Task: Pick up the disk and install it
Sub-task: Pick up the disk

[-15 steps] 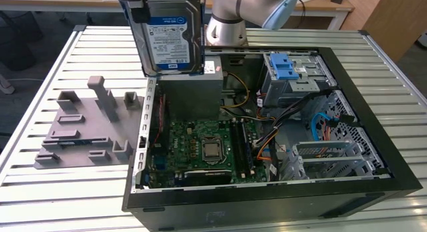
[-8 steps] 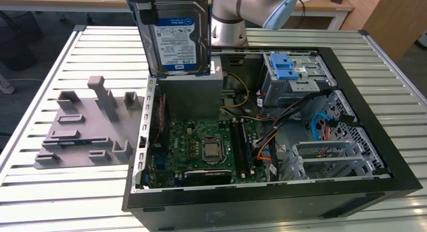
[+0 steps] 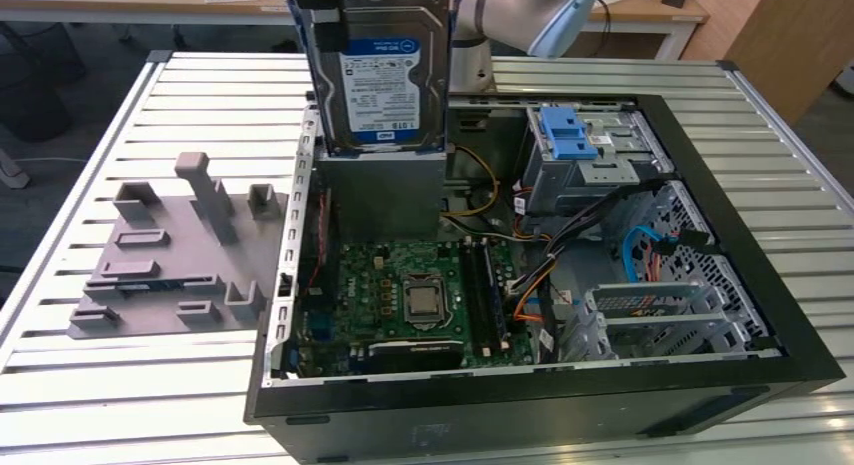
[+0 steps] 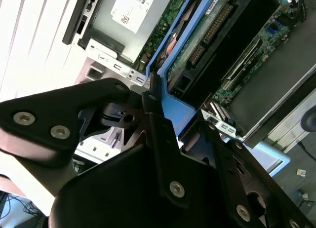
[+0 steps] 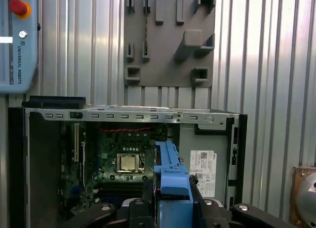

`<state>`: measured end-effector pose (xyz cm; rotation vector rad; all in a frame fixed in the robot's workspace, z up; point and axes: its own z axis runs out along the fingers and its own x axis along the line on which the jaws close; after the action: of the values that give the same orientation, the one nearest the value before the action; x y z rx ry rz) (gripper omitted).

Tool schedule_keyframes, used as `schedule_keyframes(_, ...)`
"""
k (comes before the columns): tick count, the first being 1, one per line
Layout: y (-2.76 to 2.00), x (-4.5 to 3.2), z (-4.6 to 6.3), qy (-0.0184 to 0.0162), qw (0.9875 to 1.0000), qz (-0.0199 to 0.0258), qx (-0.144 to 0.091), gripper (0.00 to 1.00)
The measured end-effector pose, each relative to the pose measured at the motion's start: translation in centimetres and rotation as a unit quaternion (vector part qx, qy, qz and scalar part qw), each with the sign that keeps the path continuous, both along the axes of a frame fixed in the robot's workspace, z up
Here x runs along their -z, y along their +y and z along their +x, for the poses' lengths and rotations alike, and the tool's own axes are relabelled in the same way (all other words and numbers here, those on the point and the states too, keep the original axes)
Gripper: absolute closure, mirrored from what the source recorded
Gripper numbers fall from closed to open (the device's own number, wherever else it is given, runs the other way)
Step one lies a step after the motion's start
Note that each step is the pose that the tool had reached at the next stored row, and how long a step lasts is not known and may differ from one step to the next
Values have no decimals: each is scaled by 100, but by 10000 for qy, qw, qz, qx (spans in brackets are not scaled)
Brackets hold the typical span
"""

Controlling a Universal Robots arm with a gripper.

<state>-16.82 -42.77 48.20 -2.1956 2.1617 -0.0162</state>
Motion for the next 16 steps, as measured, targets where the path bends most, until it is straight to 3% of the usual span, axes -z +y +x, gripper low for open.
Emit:
schedule_keyframes(6,-64,13,49,6,10000,0,7,64)
schedule_keyframes(13,-129,15,137,74,10000,-4,11,64)
schedule_keyframes(16,-156,25,165,87,10000,-2,18,64)
